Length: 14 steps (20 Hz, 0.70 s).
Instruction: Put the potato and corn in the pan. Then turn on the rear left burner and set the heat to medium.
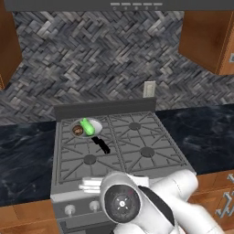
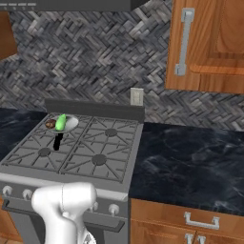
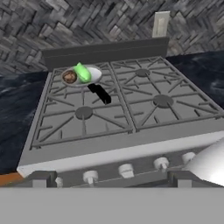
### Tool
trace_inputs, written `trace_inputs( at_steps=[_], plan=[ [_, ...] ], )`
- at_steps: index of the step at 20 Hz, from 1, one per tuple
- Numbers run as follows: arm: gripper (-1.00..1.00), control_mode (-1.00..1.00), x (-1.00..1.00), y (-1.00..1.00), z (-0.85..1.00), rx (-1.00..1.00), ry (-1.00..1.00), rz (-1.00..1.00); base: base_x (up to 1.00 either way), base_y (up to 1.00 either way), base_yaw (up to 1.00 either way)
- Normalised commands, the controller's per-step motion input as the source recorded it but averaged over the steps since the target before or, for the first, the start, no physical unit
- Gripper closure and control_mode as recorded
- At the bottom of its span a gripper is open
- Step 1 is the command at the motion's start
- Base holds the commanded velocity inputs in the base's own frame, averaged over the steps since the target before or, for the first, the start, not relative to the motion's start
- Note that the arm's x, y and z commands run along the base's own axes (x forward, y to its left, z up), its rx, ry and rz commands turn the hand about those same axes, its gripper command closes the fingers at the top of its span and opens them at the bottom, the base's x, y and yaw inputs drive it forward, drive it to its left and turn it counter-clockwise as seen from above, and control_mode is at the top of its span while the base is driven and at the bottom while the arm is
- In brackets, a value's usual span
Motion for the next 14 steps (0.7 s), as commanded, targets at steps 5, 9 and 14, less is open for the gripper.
trace_inputs(
  at_steps=[5,9,14],
  plan=[
    [-1.00,-1.00,-0.34,0.00,-0.57,0.20,-0.45,0.20,0.00,0.00,0.00],
    [-1.00,-1.00,-0.29,-0.15,-0.57,0.19,-0.42,0.28,0.00,0.00,0.00],
    [-1.00,-1.00,-0.11,-0.43,-0.47,0.05,-0.34,0.19,0.00,0.00,0.00]
  ],
)
